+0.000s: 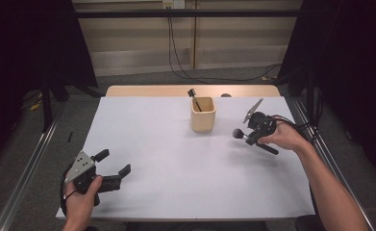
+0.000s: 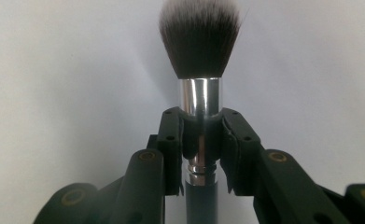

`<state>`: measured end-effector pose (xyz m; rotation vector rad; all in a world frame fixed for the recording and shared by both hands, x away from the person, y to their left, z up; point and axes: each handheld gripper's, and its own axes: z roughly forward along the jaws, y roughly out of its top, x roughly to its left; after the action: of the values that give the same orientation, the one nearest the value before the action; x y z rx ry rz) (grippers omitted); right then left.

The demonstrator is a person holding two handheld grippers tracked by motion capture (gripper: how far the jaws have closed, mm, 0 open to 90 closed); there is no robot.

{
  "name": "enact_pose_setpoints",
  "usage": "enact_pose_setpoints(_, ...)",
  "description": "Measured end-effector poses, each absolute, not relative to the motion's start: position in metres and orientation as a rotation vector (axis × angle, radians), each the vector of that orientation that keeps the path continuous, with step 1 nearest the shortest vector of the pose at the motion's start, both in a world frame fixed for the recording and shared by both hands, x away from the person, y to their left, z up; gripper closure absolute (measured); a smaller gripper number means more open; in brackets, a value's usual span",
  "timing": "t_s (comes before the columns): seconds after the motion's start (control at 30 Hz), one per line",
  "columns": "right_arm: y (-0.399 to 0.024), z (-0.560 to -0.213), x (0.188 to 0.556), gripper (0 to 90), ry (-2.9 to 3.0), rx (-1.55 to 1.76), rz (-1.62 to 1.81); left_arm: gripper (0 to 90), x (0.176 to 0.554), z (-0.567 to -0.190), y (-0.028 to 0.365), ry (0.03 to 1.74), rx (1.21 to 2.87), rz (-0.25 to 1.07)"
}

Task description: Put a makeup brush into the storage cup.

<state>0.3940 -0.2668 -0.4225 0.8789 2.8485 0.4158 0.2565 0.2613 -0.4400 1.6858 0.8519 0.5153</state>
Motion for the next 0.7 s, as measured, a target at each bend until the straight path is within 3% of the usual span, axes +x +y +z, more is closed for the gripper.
enact_pose_setpoints(0.7, -0.282, -0.420, 0.373, 71.4, 2.590, 1.041, 0.745, 2.8, 0.256, -0.440, 0.259, 0.843, 1.693, 0.518)
